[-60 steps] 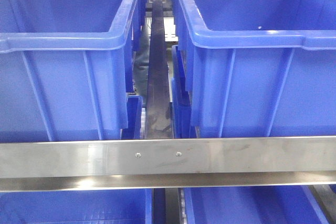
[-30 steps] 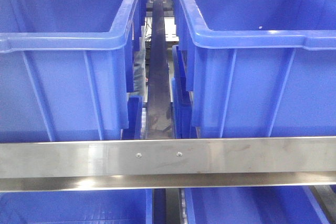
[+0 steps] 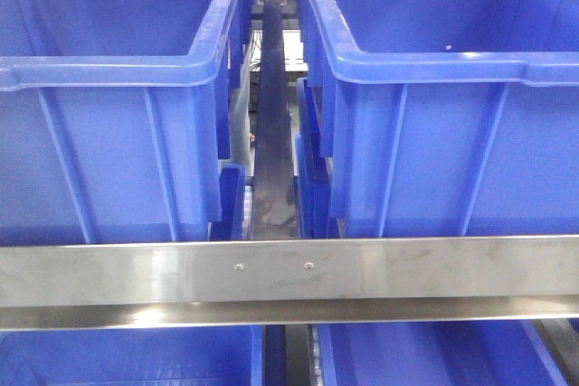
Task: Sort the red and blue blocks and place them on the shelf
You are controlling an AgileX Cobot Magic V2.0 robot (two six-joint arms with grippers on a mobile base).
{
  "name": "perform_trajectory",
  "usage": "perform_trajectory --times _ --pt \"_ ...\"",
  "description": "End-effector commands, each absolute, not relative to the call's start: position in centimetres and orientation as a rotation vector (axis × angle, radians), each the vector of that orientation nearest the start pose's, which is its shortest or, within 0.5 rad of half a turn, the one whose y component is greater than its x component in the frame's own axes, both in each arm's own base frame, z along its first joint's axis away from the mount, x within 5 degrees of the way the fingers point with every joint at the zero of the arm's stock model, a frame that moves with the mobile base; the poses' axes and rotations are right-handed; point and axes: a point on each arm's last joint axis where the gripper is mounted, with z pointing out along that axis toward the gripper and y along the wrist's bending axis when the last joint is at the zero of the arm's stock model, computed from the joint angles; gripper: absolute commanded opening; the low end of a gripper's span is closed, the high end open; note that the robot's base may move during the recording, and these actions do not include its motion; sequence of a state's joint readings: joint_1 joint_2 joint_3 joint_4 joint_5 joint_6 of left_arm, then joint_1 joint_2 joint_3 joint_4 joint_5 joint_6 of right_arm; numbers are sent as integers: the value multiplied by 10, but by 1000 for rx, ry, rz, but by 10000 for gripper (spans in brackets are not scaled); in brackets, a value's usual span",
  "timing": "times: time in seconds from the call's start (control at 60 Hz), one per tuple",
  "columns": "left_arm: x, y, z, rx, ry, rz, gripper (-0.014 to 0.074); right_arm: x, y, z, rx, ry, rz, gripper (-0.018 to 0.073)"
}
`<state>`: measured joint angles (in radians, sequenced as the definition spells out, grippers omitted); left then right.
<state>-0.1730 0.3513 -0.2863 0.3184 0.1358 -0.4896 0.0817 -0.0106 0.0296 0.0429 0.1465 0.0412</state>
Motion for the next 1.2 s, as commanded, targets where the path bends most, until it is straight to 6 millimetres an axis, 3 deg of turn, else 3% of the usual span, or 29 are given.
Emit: perform_trajectory --times 0.0,0.584,0.734,1.184 --pt "88 -14 291 -11 1580 -258 136 54 5 207 -3 1514 129 50" --pt "88 -13 290 -8 1585 -238 136 54 5 207 -3 1514 129 50" --pt "83 -6 288 -92 1572 -216 136 54 5 207 -3 1514 129 50" --pt "55 3 229 -221 1492 -165 136 54 5 207 -3 1514 129 50"
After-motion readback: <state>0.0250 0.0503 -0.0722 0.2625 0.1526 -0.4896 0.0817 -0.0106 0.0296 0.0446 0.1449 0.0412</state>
